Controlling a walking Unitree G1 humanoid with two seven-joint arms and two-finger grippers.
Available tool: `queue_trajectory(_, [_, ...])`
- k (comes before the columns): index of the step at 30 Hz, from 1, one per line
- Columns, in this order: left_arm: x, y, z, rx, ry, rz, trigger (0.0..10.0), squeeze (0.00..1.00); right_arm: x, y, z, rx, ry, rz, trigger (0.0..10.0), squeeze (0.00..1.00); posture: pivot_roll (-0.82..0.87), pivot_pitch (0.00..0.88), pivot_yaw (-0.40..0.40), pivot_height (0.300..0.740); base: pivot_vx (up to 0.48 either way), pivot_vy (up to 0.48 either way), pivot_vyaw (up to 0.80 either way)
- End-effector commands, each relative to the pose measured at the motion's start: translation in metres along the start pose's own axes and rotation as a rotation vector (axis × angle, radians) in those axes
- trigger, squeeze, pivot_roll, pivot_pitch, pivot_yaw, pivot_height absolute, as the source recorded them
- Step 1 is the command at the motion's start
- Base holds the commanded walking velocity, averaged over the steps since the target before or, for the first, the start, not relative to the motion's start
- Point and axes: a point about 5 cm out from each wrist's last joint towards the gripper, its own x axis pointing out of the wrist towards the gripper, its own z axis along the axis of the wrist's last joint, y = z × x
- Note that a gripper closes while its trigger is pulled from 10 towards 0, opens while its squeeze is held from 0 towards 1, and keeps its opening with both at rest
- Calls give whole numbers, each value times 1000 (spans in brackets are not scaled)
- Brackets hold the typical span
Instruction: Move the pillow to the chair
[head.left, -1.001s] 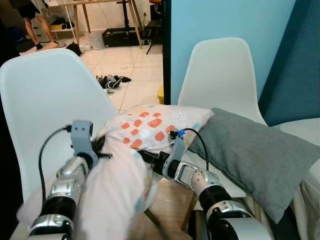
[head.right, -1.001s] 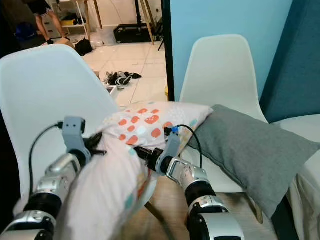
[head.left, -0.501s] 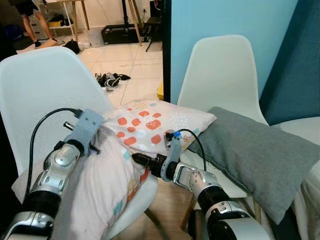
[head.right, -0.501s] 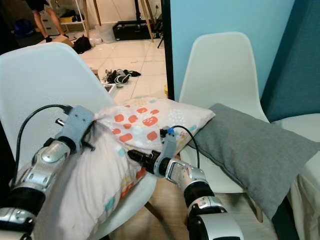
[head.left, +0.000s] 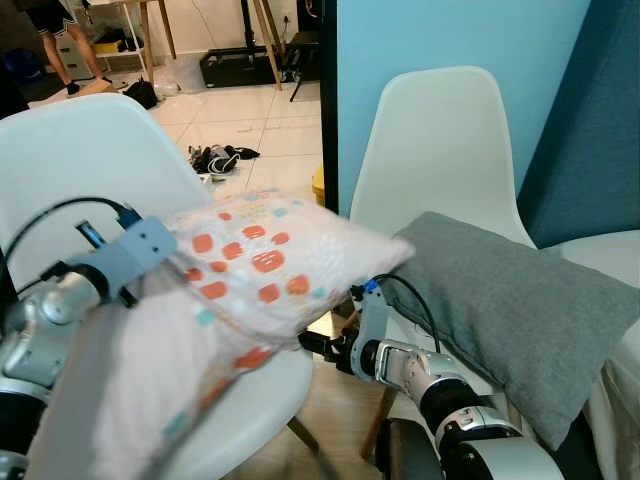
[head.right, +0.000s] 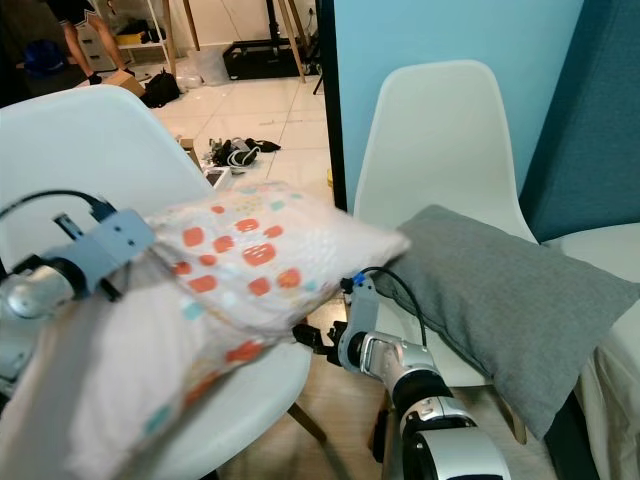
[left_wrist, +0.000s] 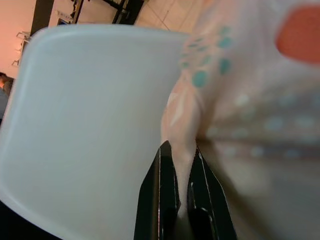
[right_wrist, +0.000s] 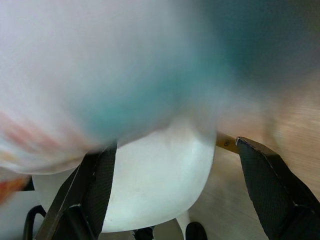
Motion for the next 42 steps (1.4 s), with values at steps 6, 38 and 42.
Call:
queue_trajectory(6, [-16, 15, 12, -38, -15, -45, 0, 0, 0, -5, -5, -28, 35, -54, 10000, 59, -50, 47, 36, 482, 0, 0, 0])
queue_trajectory(38, [-6, -47, -70, -659, 306, 474, 10000, 1000, -1, -6, 4, -92, -111, -25, 10000, 0, -78, 34, 42, 557, 0, 0, 0])
queue_trajectory(42, [2, -51, -55, -972, 187, 499, 10000, 1000, -3, -9, 7, -102, -132, -47, 10000, 0, -79, 20, 39, 576, 0, 0, 0])
